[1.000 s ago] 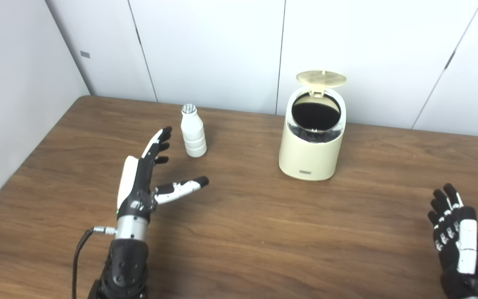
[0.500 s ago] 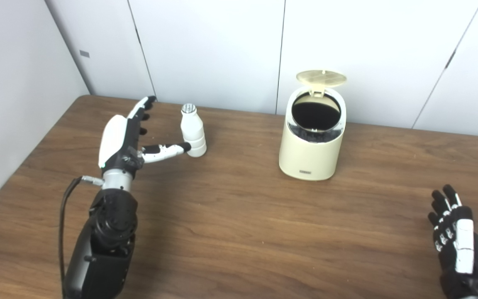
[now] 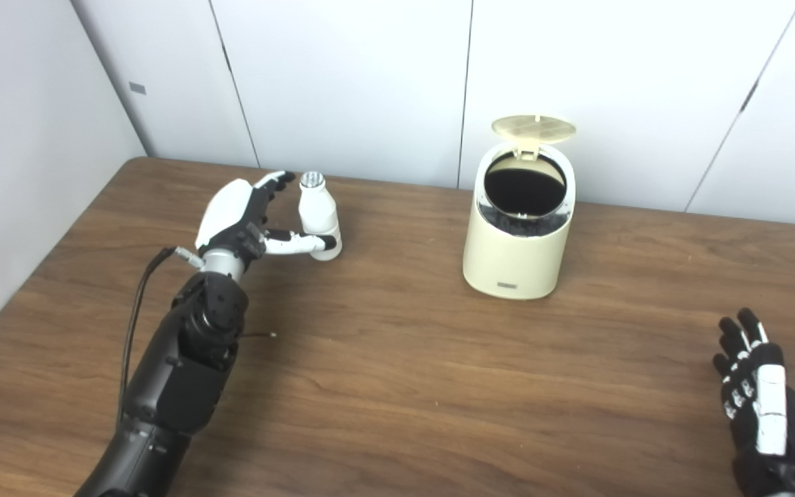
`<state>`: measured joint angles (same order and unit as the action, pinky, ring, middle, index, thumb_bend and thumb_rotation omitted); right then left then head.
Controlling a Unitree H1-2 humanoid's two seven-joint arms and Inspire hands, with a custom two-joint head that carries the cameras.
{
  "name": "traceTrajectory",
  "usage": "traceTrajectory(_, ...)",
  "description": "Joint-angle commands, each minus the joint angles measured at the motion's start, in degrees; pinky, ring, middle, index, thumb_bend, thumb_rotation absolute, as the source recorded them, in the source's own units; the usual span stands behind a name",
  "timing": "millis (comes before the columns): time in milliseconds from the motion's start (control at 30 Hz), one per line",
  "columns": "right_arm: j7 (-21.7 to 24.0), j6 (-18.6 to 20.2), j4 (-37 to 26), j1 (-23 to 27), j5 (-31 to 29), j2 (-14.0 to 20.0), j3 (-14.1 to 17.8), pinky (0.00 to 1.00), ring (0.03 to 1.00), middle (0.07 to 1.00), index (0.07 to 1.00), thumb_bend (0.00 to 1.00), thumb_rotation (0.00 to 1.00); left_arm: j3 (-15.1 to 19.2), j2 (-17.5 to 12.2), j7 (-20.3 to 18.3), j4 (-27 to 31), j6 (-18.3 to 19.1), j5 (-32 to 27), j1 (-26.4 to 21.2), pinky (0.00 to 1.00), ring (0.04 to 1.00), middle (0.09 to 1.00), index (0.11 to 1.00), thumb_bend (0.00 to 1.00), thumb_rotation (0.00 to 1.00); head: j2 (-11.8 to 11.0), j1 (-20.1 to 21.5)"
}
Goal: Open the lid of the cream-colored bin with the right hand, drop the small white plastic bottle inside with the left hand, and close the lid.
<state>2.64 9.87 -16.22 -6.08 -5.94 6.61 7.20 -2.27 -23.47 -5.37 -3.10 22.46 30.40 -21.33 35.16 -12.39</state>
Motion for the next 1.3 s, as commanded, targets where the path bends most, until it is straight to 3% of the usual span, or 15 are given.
traceTrajectory(0, 0.24, -1.82, -1.42, 0.92, -0.34, 0.41, 0.07, 1.0, 1.0, 0.967, 0.993, 0.55, 1.0, 0.11, -2.03, -0.48, -0.08, -0.65, -0.46, -3.89, 0.72, 0.857, 0.897, 0.908, 1.0, 0.37, 0.08, -0.08)
traceTrajectory(233, -0.12, -0.76, -1.94, 0.91, -0.63, 0.04, 0.16, 1.0, 0.995, 0.963, 0.983, 0.54, 1.0, -0.72, -2.2, -1.93, -1.76, -0.93, -1.65, -5.46, 0.72, 0.811, 0.829, 0.856, 1.0, 0.34, 0.27, 0.05)
traceTrajectory(433, 0.04, -1.88, -1.0, 1.05, -0.53, 0.22, 0.09, 1.0, 0.999, 0.963, 0.99, 0.54, 1.0, -1.35, -1.92, -1.45, -2.27, -0.53, -1.57, -6.24, 0.59, 0.694, 0.763, 0.803, 1.0, 0.3, 0.39, 0.18)
traceTrajectory(833, 0.32, -1.68, -1.13, 1.14, -0.92, 0.29, -0.06, 1.0, 1.0, 0.963, 0.988, 0.56, 1.0, -0.41, -1.5, -0.83, -1.49, -0.39, -2.73, -5.72, 0.55, 0.647, 0.7, 0.737, 0.94, 0.25, 0.49, 0.54)
traceTrajectory(967, 0.52, -1.84, -0.91, 1.14, -1.36, 0.34, -0.01, 1.0, 1.0, 0.962, 0.987, 0.57, 1.0, 0.87, -0.51, 2.2, -2.35, -4.06, -3.93, -5.41, 0.5, 0.56, 0.591, 0.617, 0.82, 0.05, 0.55, 0.54)
traceTrajectory(1000, 0.59, -2.05, -0.74, 1.14, -1.45, 0.4, 0.0, 1.0, 1.0, 0.966, 0.992, 0.56, 1.0, 0.93, -0.38, 3.24, -2.71, -5.57, -3.86, -5.29, 0.49, 0.544, 0.57, 0.555, 0.67, 0.05, 0.55, 0.54)
traceTrajectory(1067, 0.64, -2.13, -0.52, 1.16, -1.75, 0.43, 0.08, 1.0, 1.0, 0.967, 0.996, 0.57, 1.0, 0.83, -0.25, 5.05, -3.43, -8.01, -3.58, -5.15, 0.44, 0.486, 0.511, 0.497, 0.55, 0.01, 0.61, 0.53)
traceTrajectory(1167, 0.7, -2.06, -0.34, 1.17, -1.91, 0.59, 0.06, 1.0, 1.0, 0.966, 0.999, 0.57, 1.0, 0.84, 0.01, 6.94, -4.47, -10.44, -3.47, -5.1, 0.38, 0.414, 0.491, 0.505, 0.51, 0.0, 0.62, 0.42)
traceTrajectory(1267, 1.04, -2.76, 0.29, 1.18, -2.08, 0.85, -0.02, 1.0, 1.0, 0.962, 1.0, 0.56, 1.0, 0.53, 0.05, 8.5, -5.12, -12.33, -2.91, -5.06, 0.38, 0.419, 0.502, 0.489, 0.5, 0.0, 0.62, 0.55)
